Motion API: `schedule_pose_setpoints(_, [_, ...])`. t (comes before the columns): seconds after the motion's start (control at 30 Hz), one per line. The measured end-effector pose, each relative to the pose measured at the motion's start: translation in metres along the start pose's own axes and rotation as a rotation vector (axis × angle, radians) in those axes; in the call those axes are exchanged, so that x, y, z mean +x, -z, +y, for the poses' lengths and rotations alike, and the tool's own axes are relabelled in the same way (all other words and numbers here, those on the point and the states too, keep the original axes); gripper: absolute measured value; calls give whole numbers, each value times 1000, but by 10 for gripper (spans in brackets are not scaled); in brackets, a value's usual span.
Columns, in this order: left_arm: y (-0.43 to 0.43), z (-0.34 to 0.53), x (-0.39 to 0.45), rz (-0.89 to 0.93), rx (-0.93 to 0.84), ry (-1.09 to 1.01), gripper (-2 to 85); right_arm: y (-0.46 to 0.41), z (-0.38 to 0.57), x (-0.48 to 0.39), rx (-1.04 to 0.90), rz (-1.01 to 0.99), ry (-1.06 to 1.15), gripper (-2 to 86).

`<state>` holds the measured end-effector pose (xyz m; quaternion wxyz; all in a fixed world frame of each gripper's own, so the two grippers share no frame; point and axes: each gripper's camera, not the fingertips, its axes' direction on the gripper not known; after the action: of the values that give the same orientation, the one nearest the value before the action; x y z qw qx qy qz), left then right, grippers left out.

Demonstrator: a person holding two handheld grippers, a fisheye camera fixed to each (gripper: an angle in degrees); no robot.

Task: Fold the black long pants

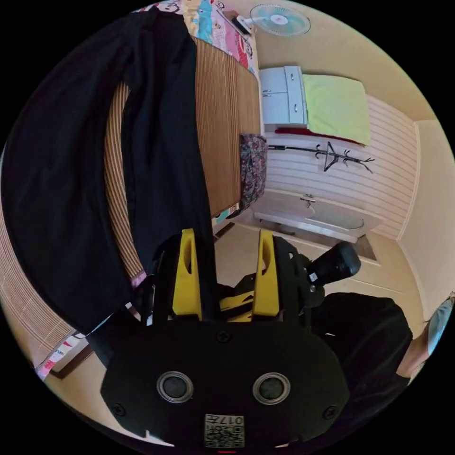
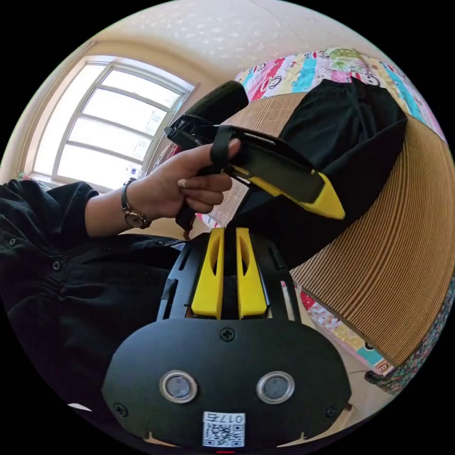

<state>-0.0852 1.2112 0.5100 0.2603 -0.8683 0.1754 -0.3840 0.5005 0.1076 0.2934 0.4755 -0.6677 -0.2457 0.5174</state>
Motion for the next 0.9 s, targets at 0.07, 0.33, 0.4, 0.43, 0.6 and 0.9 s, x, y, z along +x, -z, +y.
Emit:
schedule_pose_setpoints(0.07, [-6,11,-4,-200,-18,-21,52,-8,2,9,-68,-29,50,38])
schedule_pose_setpoints(0.33, [-9,49,-40,-195,44,-17,-6,33,-27,190,-163,-13,-226,70])
schedule_pose_setpoints(0.4, [-10,55,-49,-143,60,-3,-7,61,-71,264,-12,26,-362,87])
schedule_pose_setpoints(0.43, [-12,58,-53,-110,69,-7,-7,69,-96,300,60,5,-415,102])
schedule_pose_setpoints(0.6, [-17,69,-64,-19,101,-26,-7,71,-169,433,458,-199,-643,125])
schedule_pose_setpoints(0.9, [-5,84,-60,103,169,-204,-8,19,-255,533,559,52,-873,106])
